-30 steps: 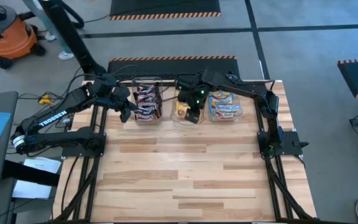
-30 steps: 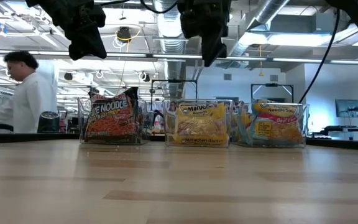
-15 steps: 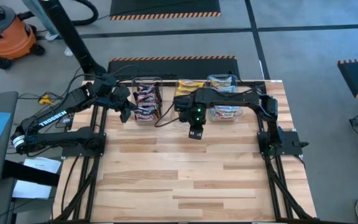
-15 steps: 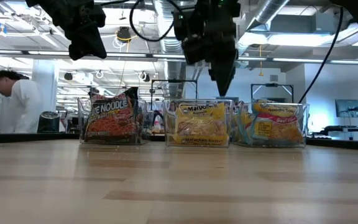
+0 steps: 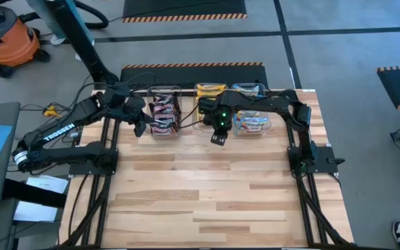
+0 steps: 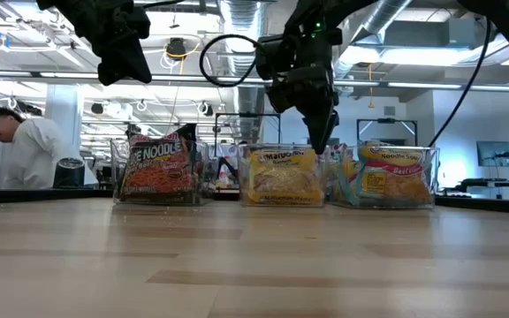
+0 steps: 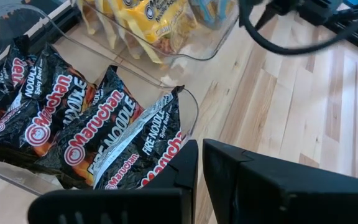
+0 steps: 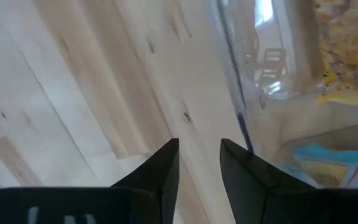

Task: Sort Maruchan noodles
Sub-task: Adjust the middle transparent bin, then return to Home Position

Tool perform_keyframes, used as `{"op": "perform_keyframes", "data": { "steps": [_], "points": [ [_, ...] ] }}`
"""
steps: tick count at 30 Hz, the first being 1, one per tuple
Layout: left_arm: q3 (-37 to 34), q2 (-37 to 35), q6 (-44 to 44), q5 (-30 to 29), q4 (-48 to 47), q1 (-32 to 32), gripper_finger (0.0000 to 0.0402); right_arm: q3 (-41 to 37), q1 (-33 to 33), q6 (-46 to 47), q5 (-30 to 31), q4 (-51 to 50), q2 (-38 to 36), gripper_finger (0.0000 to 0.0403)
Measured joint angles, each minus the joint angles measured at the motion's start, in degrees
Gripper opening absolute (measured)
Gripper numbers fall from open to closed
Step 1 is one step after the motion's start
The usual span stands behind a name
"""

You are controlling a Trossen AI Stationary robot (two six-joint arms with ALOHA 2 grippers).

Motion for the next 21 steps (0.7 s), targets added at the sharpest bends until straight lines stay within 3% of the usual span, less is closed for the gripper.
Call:
{"op": "perform_keyframes", "data": {
  "steps": [12, 21],
  "points": [
    [0.0, 0.0, -0.02, -0.02, 0.02, -0.02, 0.0011, -0.02, -3.12, -0.01, 0.0, -0.61, 0.0, 0.0129],
    [0.0, -1.55, -1.57, 0.07, 0.07, -0.87, 0.0011, 3.64, 0.15, 1.43, -2.58, -9.02, -0.12, 0.0129]
  ]
}}
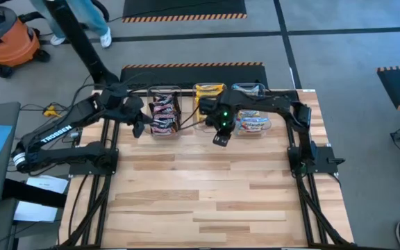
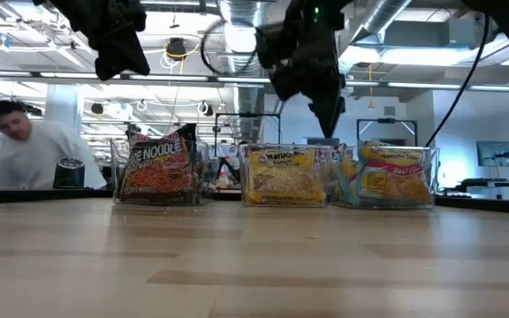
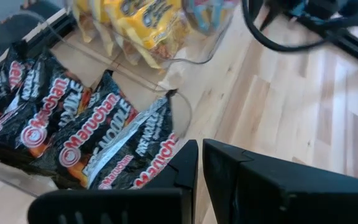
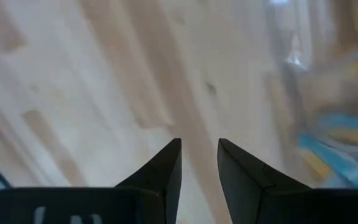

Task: Sort Maruchan noodles
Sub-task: Return to Home Position

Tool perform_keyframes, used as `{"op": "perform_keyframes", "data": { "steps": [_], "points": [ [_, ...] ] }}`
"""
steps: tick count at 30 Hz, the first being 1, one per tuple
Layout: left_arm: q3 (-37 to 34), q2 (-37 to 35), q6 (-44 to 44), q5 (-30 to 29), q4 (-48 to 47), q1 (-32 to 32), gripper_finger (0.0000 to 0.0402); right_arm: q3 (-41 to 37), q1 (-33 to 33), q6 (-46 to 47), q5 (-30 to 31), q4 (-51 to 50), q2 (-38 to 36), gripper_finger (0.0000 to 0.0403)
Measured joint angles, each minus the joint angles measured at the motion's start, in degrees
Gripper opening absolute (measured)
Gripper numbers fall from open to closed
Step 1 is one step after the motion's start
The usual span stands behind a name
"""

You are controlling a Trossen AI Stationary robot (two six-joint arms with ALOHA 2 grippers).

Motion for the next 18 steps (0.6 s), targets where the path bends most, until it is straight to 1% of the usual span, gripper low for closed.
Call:
{"op": "perform_keyframes", "data": {
  "steps": [5, 10, 13, 18],
  "points": [
    [-0.02, -3.72, -0.92, -0.04, 0.31, -2.99, 0.0011, 1.34, 3.56, -0.42, -0.47, 1.6, -2.08, 0.0129],
    [-0.27, -8.49, -1.51, -0.99, 2.3, -8.08, 0.0011, 1.3, 6.0, 0.47, -0.29, 5.71, -7.63, 0.0129],
    [-2.76, -12.36, -3.75, -3.03, 7.99, -11.98, 0.0011, 1.32, 7.4, 0.49, 1.87, 10.1, -11.61, 0.0129],
    [-12.57, -20.52, -8.97, -5.13, 21.44, -18.55, 0.0011, 1.3, 7.39, 0.11, 5.84, 17.62, -17.43, 0.0129]
  ]
}}
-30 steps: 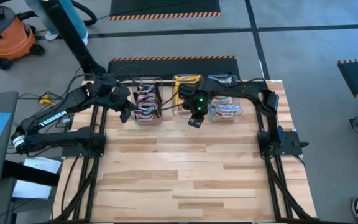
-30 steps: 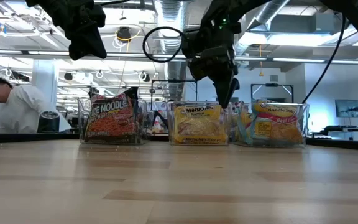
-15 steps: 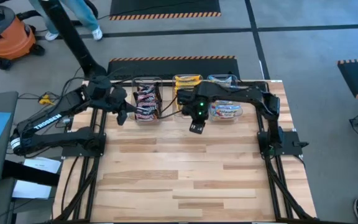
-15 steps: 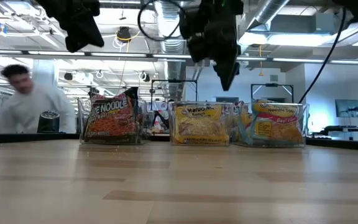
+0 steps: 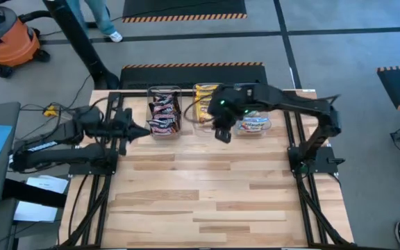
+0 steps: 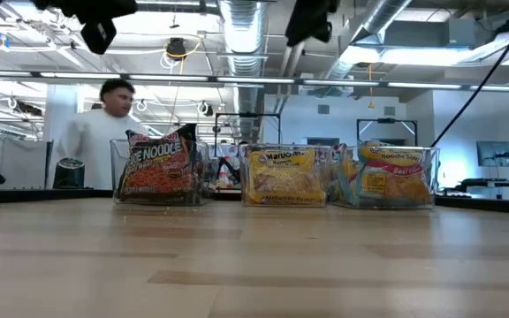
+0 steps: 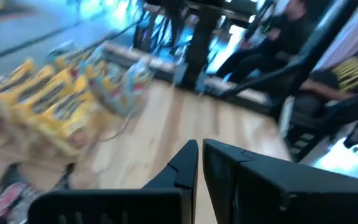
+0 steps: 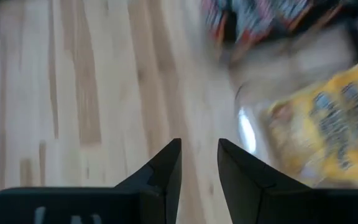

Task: Sort Maruchan noodles
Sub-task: Return to Home Position

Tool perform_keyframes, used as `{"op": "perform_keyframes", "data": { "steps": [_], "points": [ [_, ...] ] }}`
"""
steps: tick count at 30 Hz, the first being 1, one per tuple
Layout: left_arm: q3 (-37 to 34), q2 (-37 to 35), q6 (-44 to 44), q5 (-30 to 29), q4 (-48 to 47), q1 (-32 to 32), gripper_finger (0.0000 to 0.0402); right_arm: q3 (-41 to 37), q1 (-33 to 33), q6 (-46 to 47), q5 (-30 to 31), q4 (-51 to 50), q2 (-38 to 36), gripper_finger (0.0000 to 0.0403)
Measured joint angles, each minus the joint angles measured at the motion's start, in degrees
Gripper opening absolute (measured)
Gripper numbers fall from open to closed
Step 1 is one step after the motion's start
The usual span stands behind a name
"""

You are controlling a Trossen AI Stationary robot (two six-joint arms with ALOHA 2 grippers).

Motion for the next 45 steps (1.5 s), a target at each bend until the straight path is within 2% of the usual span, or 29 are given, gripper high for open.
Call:
{"op": "perform_keyframes", "data": {
  "steps": [2, 8, 16, 20, 26, 30, 39, 42, 45],
  "points": [
    [-4.69, -3.62, -1.58, -1.07, 5.45, -2.4, 0.0011, 0.07, -0.43, -0.05, 0.56, 2.46, -1.88, 0.0129],
    [-17.89, -12.38, -2.63, -8.02, 18.69, -7.37, 0.0011, 0.0, -3.14, -0.52, 0.56, 1.28, -5.14, 0.0129],
    [-29.85, -19.13, -3.09, -10.49, 23.95, -10.84, 0.0011, -0.03, -5.95, -0.54, 0.55, 0.99, -6.22, 0.0129],
    [-34.23, -21.05, -3.52, -13.55, 26.5, -11.63, 0.0011, 0.0, -6.42, 0.09, 0.49, 0.76, -7.16, 0.0129],
    [-37.17, -23.31, -1.72, -14.3, 28.07, -11.9, 0.0011, -0.07, -6.67, 0.4, 0.49, 0.75, -9.01, 0.0129],
    [-37.92, -24.04, -2.77, -14.8, 25.36, -11.9, 0.0011, -0.07, -6.55, 0.11, -0.11, 1.98, -11.46, 0.0129],
    [-37.97, -24.08, -4.98, -14.35, 24.67, -11.88, 0.0011, -0.41, -6.06, -2.01, 2.0, 3.42, -22.46, 0.0129],
    [-37.99, -24.06, -5.0, -14.01, 23.85, -11.88, 0.0011, -4.29, -4.5, -3.41, 5.3, 7.43, -28.85, 0.0129],
    [-37.99, -24.08, -3.78, -13.96, 23.85, -11.88, 0.0011, -13.99, -2.34, -3.16, 9.92, 15.19, -37.33, 0.0129]
  ]
}}
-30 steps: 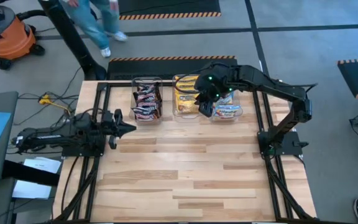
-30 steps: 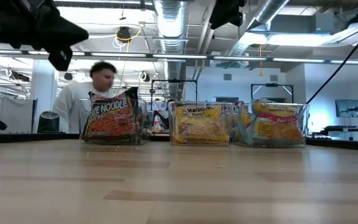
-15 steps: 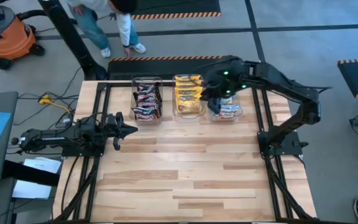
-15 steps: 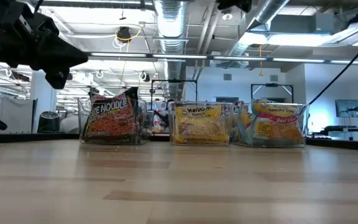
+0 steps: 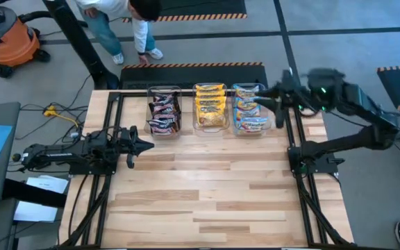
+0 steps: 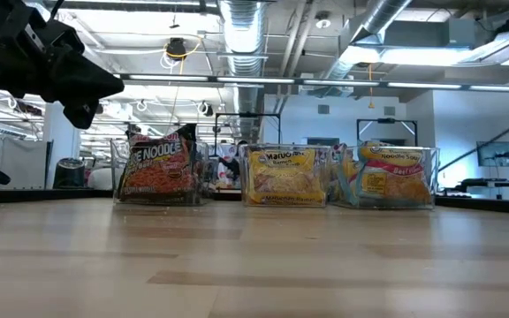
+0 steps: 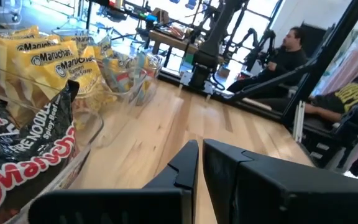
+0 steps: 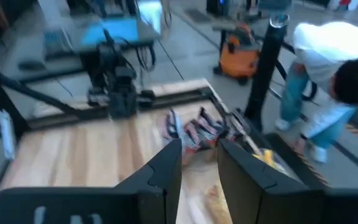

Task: Sort Maruchan noodles
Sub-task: Return to Home Position

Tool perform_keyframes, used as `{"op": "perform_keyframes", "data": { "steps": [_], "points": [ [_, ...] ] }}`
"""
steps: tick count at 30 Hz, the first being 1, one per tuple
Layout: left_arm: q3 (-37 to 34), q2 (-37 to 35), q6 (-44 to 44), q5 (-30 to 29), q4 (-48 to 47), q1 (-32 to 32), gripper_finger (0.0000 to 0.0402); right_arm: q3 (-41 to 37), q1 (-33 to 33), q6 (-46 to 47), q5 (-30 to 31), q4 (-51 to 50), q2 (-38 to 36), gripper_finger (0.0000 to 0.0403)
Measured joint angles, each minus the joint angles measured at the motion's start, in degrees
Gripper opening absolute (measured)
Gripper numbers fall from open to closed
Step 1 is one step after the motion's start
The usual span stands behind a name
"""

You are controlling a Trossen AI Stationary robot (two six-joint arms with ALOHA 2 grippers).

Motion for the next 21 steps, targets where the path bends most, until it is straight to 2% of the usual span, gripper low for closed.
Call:
{"op": "perform_keyframes", "data": {
  "steps": [5, 9, 16, 21],
  "points": [
    [-0.02, 0.0, 2.53, -0.02, -1.53, 0.0, 0.0011, -22.72, 2.89, 7.64, 1.41, 15.73, -15.18, 0.0129],
    [-0.04, 0.13, 1.38, 0.09, -4.83, 0.0, 0.0011, -38.61, 5.17, 12.28, 1.44, 27.08, -23.98, 0.0129],
    [-0.09, 0.5, 7.3, 1.03, -4.68, 0.0, 0.0011, -59.68, 8.36, 13.76, 1.39, 43.3, -31.68, 0.0129],
    [-0.11, 0.5, 14.26, 1.03, -4.66, 0.0, 0.0011, -68.94, 9.88, 13.75, 1.23, 50.83, -34.86, 0.0129]
  ]
}}
